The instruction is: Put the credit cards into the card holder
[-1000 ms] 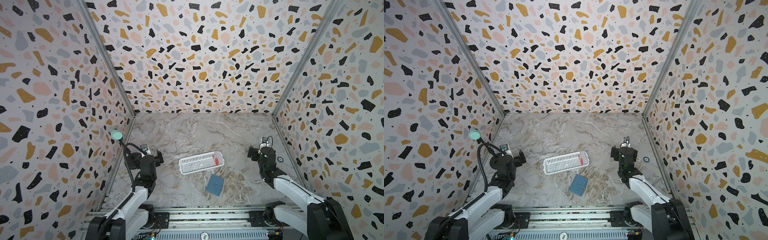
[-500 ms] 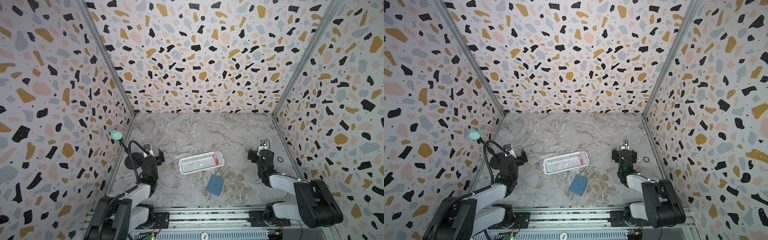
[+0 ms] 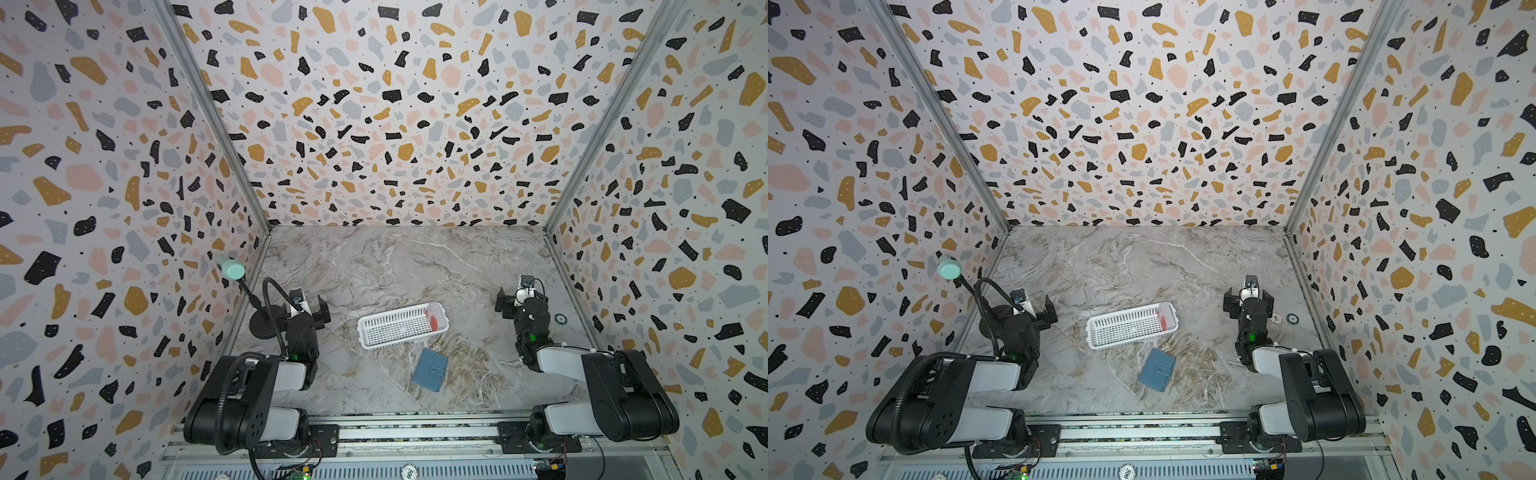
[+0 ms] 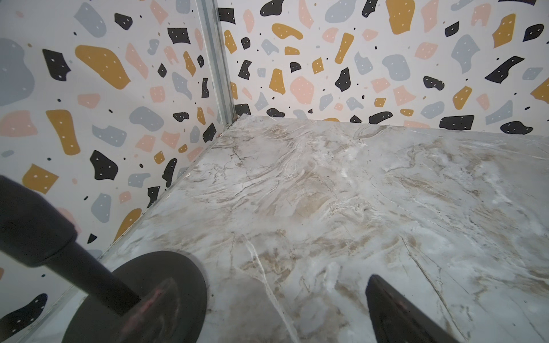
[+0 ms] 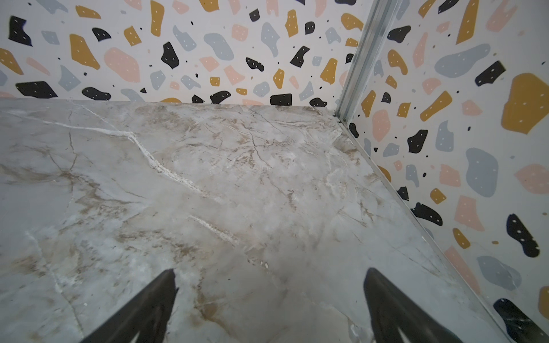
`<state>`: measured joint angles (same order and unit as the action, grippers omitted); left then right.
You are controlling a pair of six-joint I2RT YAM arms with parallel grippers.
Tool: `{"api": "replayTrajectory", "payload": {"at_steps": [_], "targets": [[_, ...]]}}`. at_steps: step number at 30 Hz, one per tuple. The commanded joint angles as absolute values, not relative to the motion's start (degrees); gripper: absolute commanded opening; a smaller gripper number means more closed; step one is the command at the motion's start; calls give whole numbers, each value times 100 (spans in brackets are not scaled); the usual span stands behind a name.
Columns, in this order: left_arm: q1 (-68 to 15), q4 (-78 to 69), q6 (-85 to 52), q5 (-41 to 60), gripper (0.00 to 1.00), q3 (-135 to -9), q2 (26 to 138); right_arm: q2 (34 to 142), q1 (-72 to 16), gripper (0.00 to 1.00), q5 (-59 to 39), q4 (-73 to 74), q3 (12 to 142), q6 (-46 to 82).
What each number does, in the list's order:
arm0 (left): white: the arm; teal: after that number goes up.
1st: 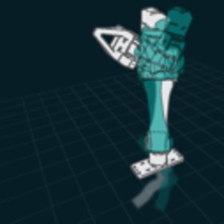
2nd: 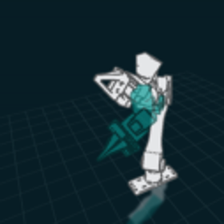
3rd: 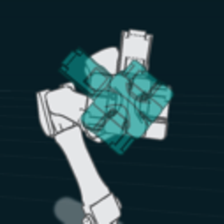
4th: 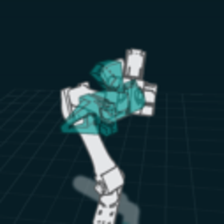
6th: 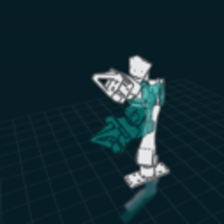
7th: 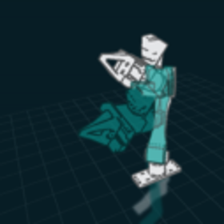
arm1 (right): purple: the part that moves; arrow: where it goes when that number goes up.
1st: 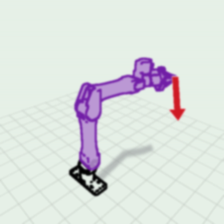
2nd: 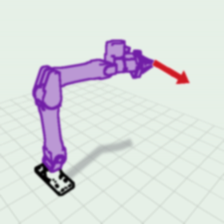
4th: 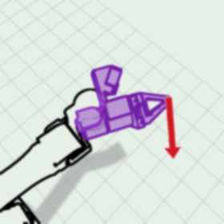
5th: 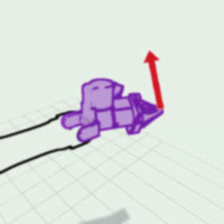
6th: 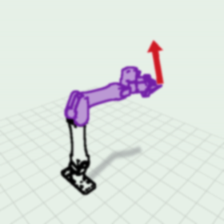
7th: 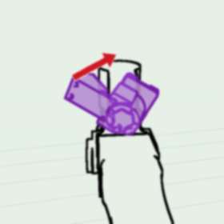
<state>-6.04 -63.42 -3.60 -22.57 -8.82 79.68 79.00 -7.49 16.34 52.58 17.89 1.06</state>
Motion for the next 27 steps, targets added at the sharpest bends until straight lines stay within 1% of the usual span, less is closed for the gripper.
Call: {"api": "replayTrajectory", "payload": {"at_steps": [1,6,8,10,12,15,17,20,27], "targets": [[-571,-6963,-266,-2222,100,-870,7966,7993,-713,99,1440,5623,1755,51],[-571,-6926,-269,-2219,100,-905,7973,8340,-699,99,1285,6418,1521,53],[-571,-6926,-272,-2222,100,-893,7959,8291,-662,99,1185,6348,1507,82],[-571,-6926,-279,-2220,100,-894,7959,8388,-574,99,883,6849,1256,54],[-571,-6918,-277,-2216,100,-896,7965,8506,-571,99,827,7555,946,2],[-571,-6926,-281,-2223,100,-896,7965,8454,-554,99,691,7528,930,-9],[-571,-6925,-279,-2223,100,-896,7969,8493,-558,99,863,7017,1201,59],[-571,-6917,-277,-2220,100,-896,7963,8475,-564,99,1038,7067,1165,111],[-571,-6917,-274,-2224,100,-903,7965,8490,-567,99,1039,7098,1160,113]]}}
